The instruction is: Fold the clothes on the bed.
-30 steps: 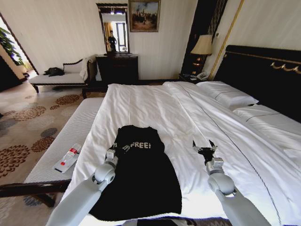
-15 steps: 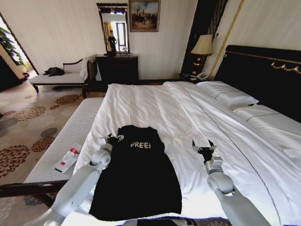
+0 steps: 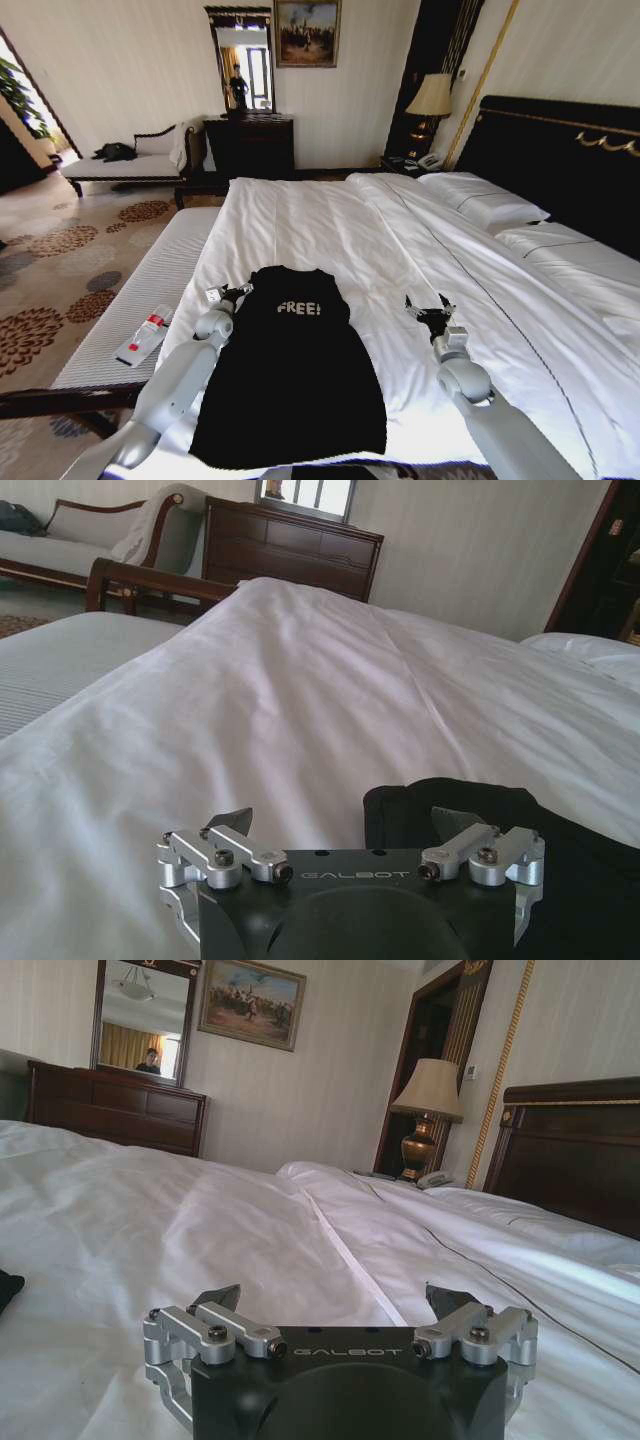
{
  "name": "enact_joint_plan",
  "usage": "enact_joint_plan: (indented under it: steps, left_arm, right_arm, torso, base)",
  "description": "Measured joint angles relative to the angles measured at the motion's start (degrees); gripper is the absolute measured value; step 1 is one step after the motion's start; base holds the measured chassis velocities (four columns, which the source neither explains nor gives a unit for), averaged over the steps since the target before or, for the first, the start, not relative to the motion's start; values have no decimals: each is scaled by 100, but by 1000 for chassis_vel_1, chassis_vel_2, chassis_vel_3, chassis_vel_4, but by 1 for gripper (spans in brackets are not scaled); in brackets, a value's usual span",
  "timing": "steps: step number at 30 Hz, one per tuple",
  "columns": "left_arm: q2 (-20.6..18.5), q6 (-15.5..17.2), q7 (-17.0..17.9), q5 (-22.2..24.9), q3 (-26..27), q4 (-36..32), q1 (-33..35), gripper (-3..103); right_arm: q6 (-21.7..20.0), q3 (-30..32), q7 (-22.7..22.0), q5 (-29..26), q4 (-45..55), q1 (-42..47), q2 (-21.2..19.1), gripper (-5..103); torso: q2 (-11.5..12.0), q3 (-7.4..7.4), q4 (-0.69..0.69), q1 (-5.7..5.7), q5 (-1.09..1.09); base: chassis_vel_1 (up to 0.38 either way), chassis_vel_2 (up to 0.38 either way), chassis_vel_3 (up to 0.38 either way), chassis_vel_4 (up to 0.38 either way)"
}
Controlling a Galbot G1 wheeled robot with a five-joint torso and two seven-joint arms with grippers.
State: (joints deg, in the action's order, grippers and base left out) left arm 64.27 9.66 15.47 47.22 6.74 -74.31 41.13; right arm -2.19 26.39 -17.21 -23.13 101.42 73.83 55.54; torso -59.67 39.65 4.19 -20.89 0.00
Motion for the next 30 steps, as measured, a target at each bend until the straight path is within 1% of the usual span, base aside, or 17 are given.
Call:
enact_joint_plan:
  steps: [3,7,8,10,14,15,17,19,20,21,22,25,26,27,28,30]
  left_arm:
    - [58,-3,-165,19,-57,284,-151,100]
    - [133,-2,-298,-41,-119,470,-241,100]
    - [162,-5,-321,-63,-126,516,-253,101]
    - [206,-18,-357,-100,-134,582,-268,100]
    - [464,-108,-537,-238,-169,983,-433,99]
    - [464,-108,-537,-238,-169,983,-433,99]
    - [588,-152,-614,-303,-186,1184,-550,94]
    - [700,-222,-722,-486,-198,1355,-652,86]
    - [700,-222,-722,-486,-198,1355,-652,86]
    - [748,-257,-759,-644,-213,1413,-681,81]
    - [767,-267,-765,-723,-226,1433,-685,81]
    - [831,-300,-763,-868,-234,1477,-679,64]
    - [831,-300,-763,-868,-234,1477,-679,64]
    - [853,-335,-762,-905,-228,1512,-672,59]
    - [861,-386,-761,-942,-225,1546,-668,59]
    - [835,-459,-760,-996,-223,1583,-655,48]
  right_arm:
    - [-9,-63,-14,-28,-36,-59,-14,100]
    - [-13,-114,-30,-33,-86,-99,-26,100]
    - [-13,-119,-33,-34,-91,-104,-29,100]
    - [-13,-120,-36,-42,-95,-104,-34,100]
    - [-13,-71,-37,-103,-108,-83,-99,100]
    - [-13,-71,-37,-103,-108,-83,-99,100]
    - [-13,-54,-45,-145,-108,-94,-134,100]
    - [-13,-49,-59,-172,-108,-105,-155,100]
    - [-13,-49,-59,-172,-108,-105,-155,100]
    - [-13,-48,-69,-177,-108,-106,-160,100]
    - [-13,-46,-75,-178,-108,-106,-161,100]
    - [-13,-44,-80,-179,-108,-100,-162,100]
    - [-13,-44,-80,-179,-108,-100,-162,100]
    - [-14,-51,-80,-190,-114,-112,-162,100]
    - [-17,-84,-85,-200,-128,-134,-168,100]
    - [-16,-331,-123,-195,-199,-270,-300,100]
  torso:
    - [0,0,-1,0,0]
    - [0,0,0,0,0]
    - [0,0,0,0,0]
    - [1,0,-1,0,1]
    - [0,-1,1,1,0]
    - [0,-1,1,1,0]
    - [0,-1,0,1,0]
    - [0,-1,0,0,1]
    - [0,-1,0,0,1]
    - [0,-1,0,0,0]
    - [0,-1,1,0,0]
    - [0,-1,-1,1,1]
    - [0,-1,-1,1,1]
    - [0,-1,0,1,0]
    - [-1,-1,1,1,-1]
    - [-1,-1,2,1,0]
  base:
    - [0,0,0,0]
    - [0,0,0,0]
    - [0,0,0,0]
    - [0,0,0,0]
    - [0,0,0,0]
    - [0,0,0,0]
    - [0,0,0,0]
    - [0,0,0,0]
    - [0,0,0,0]
    - [0,0,0,0]
    - [0,0,0,0]
    - [0,0,0,0]
    - [0,0,0,0]
    - [0,0,0,0]
    - [0,0,0,0]
    - [0,0,0,0]
